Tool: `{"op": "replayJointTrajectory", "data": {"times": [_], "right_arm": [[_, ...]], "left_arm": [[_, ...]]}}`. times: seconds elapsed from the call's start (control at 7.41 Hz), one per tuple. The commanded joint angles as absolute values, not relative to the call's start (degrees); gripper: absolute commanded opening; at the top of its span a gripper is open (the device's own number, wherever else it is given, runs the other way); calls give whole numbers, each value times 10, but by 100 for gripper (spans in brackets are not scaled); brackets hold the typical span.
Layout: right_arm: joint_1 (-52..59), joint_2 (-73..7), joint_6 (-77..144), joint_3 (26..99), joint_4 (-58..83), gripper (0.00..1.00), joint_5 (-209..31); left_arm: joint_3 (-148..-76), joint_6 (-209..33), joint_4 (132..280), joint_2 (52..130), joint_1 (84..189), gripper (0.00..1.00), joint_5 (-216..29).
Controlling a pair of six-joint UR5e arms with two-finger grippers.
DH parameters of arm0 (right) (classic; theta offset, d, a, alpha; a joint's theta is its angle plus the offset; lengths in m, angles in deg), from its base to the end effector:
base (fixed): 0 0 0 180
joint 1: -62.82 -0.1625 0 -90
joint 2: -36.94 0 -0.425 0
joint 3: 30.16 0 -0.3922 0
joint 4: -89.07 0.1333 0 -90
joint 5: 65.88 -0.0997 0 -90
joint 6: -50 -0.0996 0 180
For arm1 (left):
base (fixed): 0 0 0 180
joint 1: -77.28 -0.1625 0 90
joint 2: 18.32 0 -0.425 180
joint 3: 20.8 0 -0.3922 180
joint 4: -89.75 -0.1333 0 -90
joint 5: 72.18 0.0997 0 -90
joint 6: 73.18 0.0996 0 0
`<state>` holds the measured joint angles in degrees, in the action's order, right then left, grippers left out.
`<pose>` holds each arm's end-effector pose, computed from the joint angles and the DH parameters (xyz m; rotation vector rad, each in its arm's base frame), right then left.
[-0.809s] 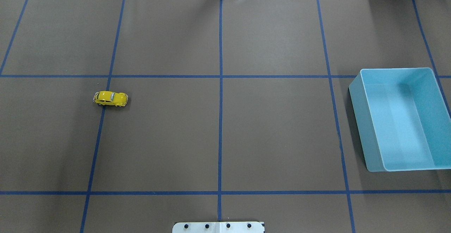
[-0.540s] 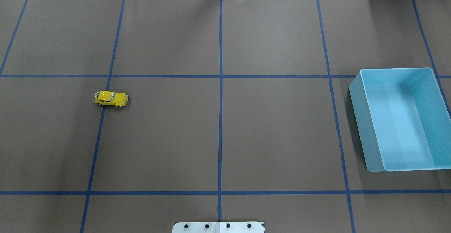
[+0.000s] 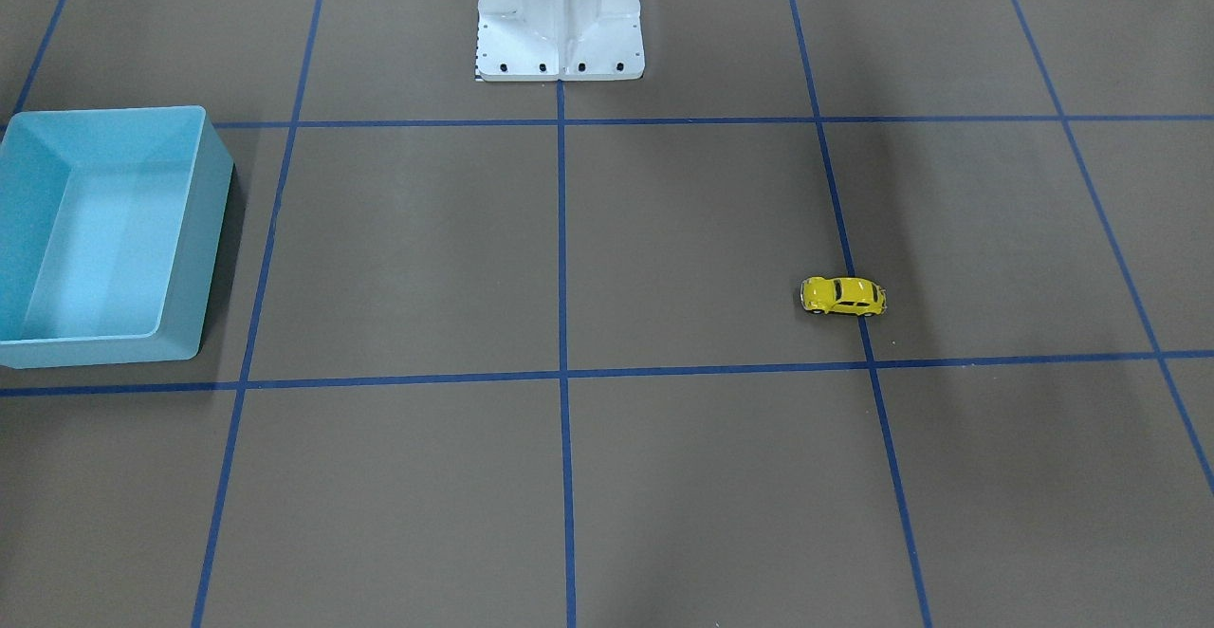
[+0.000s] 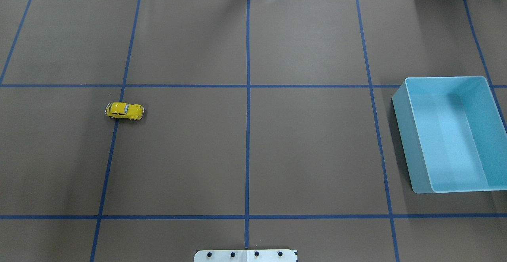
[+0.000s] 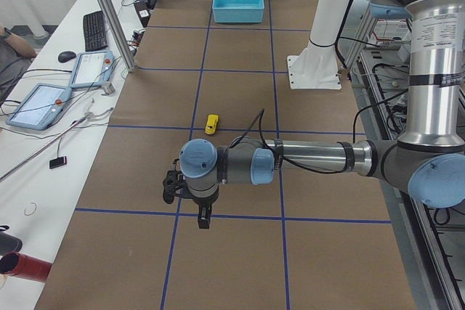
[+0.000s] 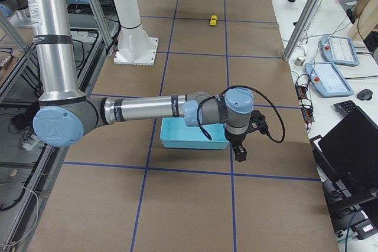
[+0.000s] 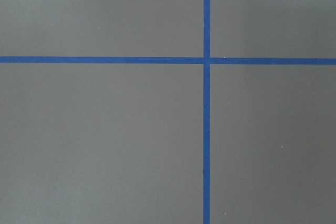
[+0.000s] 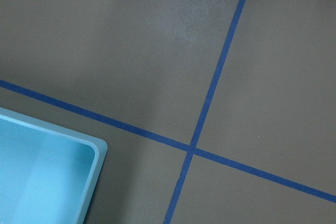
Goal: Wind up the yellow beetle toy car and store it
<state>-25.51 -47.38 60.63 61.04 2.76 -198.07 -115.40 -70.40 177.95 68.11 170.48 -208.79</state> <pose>0.0506 -0.5447 0.5927 0.2336 -0.7204 -0.2723 -0.0868 -0.4603 0.6494 0.0298 0.8130 -0.0124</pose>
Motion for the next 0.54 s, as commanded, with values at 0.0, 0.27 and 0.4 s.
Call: {"op": "replayJointTrajectory", "data": {"times": [0.0, 0.27, 0.4], "right_arm": [[-255, -474, 606, 610, 28, 100, -1981], [-255, -474, 606, 611, 28, 100, -1981], [-255, -474, 606, 611, 28, 100, -1981]], "left_arm": [[-1142, -708, 1780, 689, 1704, 100, -2086], [-1141, -705, 1780, 690, 1704, 100, -2087], [-1144, -704, 1780, 690, 1705, 100, -2087]]}}
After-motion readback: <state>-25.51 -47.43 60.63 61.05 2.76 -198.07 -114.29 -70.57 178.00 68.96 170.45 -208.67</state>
